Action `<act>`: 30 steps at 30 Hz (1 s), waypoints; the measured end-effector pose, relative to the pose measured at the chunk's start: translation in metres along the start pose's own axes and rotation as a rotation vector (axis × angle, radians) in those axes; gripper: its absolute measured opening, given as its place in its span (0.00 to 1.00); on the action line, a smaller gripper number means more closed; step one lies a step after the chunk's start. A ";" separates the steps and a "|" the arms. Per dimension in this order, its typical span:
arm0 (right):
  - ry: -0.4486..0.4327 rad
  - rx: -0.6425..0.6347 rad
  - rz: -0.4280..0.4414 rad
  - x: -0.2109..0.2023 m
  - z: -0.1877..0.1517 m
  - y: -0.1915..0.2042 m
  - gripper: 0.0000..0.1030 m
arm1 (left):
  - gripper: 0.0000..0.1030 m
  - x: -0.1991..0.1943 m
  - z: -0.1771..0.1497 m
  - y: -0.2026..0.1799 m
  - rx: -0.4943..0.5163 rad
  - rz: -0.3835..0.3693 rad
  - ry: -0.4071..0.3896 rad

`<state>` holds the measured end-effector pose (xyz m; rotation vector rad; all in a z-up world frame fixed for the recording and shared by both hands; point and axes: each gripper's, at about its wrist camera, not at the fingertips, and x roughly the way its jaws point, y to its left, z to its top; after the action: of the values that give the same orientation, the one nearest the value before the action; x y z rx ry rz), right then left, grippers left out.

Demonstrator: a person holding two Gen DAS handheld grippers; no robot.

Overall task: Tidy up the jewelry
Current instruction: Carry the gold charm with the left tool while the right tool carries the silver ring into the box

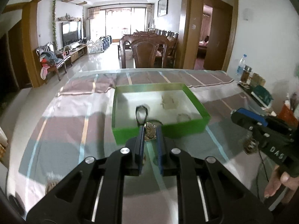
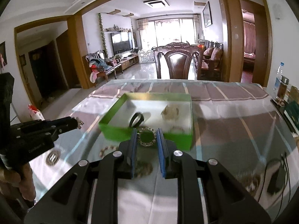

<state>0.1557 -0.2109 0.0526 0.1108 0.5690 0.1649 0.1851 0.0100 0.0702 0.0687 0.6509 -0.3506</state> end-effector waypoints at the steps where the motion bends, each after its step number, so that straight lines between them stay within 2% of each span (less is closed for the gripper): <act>1: 0.005 0.004 -0.001 0.007 0.005 -0.002 0.20 | 0.12 0.014 0.010 0.001 0.000 0.001 0.016; 7: 0.078 0.024 -0.013 0.075 0.023 -0.015 0.20 | 0.12 0.097 0.043 0.015 -0.014 0.034 0.097; 13: 0.138 0.072 -0.031 0.134 0.023 -0.039 0.20 | 0.12 0.169 0.042 0.026 -0.034 0.046 0.188; 20: 0.167 0.083 -0.062 0.166 0.018 -0.053 0.21 | 0.14 0.201 0.034 0.032 -0.031 0.060 0.230; 21: 0.168 0.084 -0.065 0.167 0.018 -0.054 0.30 | 0.23 0.201 0.034 0.033 -0.028 0.067 0.227; 22: 0.167 0.085 -0.073 0.166 0.018 -0.056 0.45 | 0.33 0.201 0.036 0.034 -0.028 0.079 0.218; 23: 0.156 0.084 -0.083 0.163 0.018 -0.057 0.47 | 0.46 0.199 0.037 0.035 -0.030 0.084 0.206; 25: 0.127 0.073 -0.091 0.152 0.019 -0.056 0.48 | 0.49 0.187 0.040 0.037 -0.035 0.091 0.172; 27: 0.113 0.084 -0.083 0.140 0.021 -0.057 0.50 | 0.60 0.172 0.043 0.039 -0.045 0.088 0.151; 30: 0.075 0.090 -0.049 0.106 0.022 -0.051 0.51 | 0.71 0.133 0.044 0.041 -0.061 0.099 0.077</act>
<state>0.2614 -0.2425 0.0075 0.1788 0.6533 0.0955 0.3231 0.0015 0.0229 0.0557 0.7314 -0.2334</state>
